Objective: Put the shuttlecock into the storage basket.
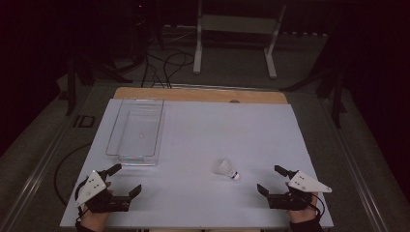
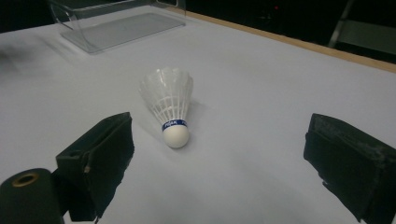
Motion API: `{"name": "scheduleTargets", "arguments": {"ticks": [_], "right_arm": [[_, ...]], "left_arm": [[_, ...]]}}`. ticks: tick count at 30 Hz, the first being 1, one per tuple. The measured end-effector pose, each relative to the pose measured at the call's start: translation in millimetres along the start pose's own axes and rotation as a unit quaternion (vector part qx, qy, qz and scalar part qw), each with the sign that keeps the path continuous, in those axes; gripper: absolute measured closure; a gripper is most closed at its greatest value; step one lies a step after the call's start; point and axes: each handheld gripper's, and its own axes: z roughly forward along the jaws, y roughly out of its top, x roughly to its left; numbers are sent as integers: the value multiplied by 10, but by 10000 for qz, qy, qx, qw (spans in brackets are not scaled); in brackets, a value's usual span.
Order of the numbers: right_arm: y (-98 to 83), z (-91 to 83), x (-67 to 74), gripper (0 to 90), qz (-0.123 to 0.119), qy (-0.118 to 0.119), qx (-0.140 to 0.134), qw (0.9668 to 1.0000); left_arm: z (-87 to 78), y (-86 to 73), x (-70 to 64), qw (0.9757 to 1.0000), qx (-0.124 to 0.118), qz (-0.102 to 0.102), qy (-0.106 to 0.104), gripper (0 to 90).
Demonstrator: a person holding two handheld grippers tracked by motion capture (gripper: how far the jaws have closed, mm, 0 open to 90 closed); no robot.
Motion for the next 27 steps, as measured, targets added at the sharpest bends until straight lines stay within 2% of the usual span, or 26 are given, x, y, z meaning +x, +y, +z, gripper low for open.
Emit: {"name": "scheduleTargets", "arguments": {"ticks": [5,7,10,12,13,21,26,27], "right_arm": [[49,-29,6,83,-49,23,32,10000],[76,-46,14,83,-100,-43,55,9999],[136,-76,-5,82,20,-24,29,10000],[194,-94,-31,78,118,140,8,9998],[222,-105,-35,78,127,138,-4,9998],[379,-184,-73,78,15,161,-122,9998],[447,-180,-106,78,-62,197,-21,9998],[492,-168,-104,78,-121,258,180,9994]], "left_arm": [[-5,2,0,10000,-9,0,7,0],[-8,2,1,10000,-11,0,9,0],[-11,2,3,10000,-22,-10,23,0],[-9,1,4,10000,-12,-7,27,0],[-9,1,5,10000,-18,-16,21,0],[-3,0,6,10000,-25,-33,13,0],[-4,4,2,10000,-24,-32,13,0],[-4,4,2,10000,-26,-33,11,0]]}}
